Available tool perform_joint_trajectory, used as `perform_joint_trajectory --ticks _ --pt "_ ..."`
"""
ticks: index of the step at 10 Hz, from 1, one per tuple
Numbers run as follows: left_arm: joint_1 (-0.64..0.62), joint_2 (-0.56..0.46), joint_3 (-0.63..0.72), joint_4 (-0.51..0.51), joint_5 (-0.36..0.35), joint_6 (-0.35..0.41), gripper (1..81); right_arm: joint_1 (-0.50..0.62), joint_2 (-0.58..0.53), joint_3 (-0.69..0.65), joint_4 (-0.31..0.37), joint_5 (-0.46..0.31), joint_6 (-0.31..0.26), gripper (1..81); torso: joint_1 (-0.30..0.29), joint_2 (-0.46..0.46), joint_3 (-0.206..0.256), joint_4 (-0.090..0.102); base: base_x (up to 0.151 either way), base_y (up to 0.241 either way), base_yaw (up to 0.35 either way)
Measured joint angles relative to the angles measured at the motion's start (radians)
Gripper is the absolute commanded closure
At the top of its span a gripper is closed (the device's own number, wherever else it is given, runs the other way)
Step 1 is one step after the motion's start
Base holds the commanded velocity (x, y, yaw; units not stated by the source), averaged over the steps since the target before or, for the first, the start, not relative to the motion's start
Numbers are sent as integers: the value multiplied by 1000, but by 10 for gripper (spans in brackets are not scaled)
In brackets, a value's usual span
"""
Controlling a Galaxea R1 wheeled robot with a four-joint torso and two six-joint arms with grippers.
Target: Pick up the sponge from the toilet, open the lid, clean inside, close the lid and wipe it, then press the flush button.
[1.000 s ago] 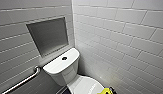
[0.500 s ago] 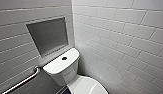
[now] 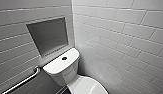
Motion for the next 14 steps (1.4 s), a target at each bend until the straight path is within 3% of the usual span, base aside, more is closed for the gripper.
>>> perform_joint_trajectory --ticks 1,2,3,6,8,12,14 --pt "0 -13 28 0 0 0 10 -39 4 3 28 17 -98 811 0 0 0 0 0 0 0" --pt "-2 -36 64 0 2 0 10 -72 11 5 55 36 -152 811 0 0 0 0 0 0 0" --pt "-11 -66 109 0 4 0 10 -96 16 3 59 46 -166 811 0 0 0 0 0 0 0" --pt "-53 -161 261 -1 4 0 10 -207 57 -58 44 61 -185 811 0 0 0 0 0 0 0" --pt "-75 -236 359 -3 8 -13 10 -310 73 -86 29 121 -192 811 4 -8 0 0 0 0 0" --pt "-129 -262 390 -6 11 -50 10 -389 134 -83 -29 185 -196 811 72 -117 1 0 0 0 0" --pt "-134 -262 390 -7 19 -68 10 -387 118 -74 -31 191 -196 811 80 -132 1 -20 0 0 0"
